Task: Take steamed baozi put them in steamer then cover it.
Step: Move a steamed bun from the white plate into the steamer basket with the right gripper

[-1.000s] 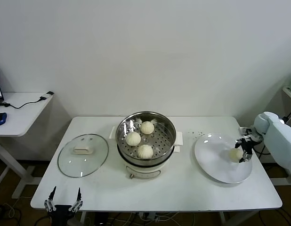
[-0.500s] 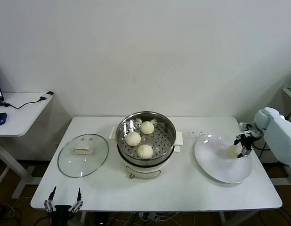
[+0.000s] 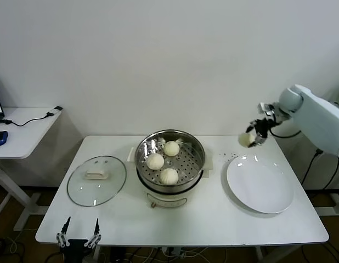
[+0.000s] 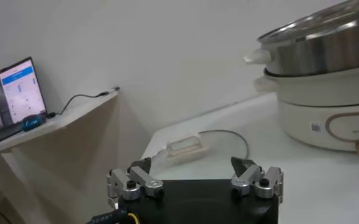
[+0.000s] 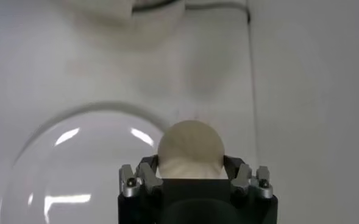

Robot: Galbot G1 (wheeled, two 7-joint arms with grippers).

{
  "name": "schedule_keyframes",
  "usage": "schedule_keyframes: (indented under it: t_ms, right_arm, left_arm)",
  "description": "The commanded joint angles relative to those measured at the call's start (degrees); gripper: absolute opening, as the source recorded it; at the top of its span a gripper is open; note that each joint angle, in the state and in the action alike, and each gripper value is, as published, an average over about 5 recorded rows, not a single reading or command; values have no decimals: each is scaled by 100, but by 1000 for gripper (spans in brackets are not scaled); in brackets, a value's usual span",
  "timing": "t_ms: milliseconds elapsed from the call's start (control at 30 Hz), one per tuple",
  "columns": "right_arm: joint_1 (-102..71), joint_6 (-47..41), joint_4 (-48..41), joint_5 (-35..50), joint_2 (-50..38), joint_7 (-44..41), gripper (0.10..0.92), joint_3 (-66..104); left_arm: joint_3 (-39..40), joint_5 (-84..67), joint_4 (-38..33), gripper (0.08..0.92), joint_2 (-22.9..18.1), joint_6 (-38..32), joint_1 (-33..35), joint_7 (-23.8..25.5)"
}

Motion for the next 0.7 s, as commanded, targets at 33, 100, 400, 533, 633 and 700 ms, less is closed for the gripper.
schedule_keyframes:
  t_ms: [33,100,400,533,633,700]
  right_arm:
    - [2001,-848,847,2616,857,230,704,-2394]
    - [2139,-937,1001,2913,1108,324,704,-2664]
    - [2155,-1184,1325,3287,2096,643,711,-3288]
    - [1949,-1225,1354,3267,2319,753,712,-3480]
    - [1738,-1254,1360,3201,2421,832,712,-3594]
    - [1598,-1265,1357,3140,2466,873,712,-3659]
  left_arm:
    - [73,1,-28,823,-25,-24,-9,5]
    - [105,3,-39,823,-30,-36,-8,2]
    - [131,-104,3,823,31,-93,17,-39]
    - [96,-130,17,823,11,-57,-57,-57]
    - [99,-122,5,823,10,-47,-70,-50]
    - [98,-117,8,823,11,-44,-76,-46]
